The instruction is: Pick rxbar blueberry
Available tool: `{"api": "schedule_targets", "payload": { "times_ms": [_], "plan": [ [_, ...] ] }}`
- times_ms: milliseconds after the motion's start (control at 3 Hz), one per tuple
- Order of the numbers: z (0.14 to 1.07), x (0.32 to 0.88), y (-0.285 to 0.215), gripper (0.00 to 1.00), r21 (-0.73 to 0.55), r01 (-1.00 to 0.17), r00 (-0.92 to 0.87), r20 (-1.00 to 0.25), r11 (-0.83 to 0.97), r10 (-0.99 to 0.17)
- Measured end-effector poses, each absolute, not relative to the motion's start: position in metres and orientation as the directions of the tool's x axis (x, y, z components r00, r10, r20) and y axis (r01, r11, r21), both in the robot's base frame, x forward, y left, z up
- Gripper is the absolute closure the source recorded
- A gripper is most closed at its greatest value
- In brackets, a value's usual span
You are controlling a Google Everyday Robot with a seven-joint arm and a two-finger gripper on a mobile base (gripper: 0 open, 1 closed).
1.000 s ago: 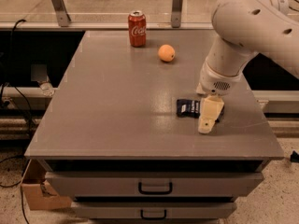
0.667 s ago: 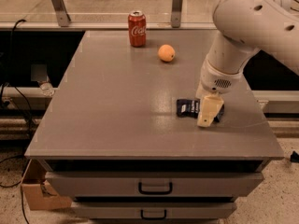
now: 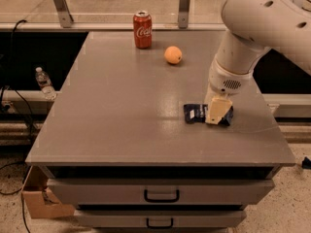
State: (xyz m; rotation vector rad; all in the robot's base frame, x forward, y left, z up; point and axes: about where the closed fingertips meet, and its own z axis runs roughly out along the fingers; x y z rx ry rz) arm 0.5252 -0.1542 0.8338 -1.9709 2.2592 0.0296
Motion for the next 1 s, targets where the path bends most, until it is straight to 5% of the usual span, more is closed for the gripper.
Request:
{"api": "schedule_targets", "payload": {
  "times_ms": [1000],
  "plan": [
    [0.905, 0.547, -0.134, 1.00, -0.204, -0.977, -0.023, -0.195, 0.063, -0.981]
  ]
}}
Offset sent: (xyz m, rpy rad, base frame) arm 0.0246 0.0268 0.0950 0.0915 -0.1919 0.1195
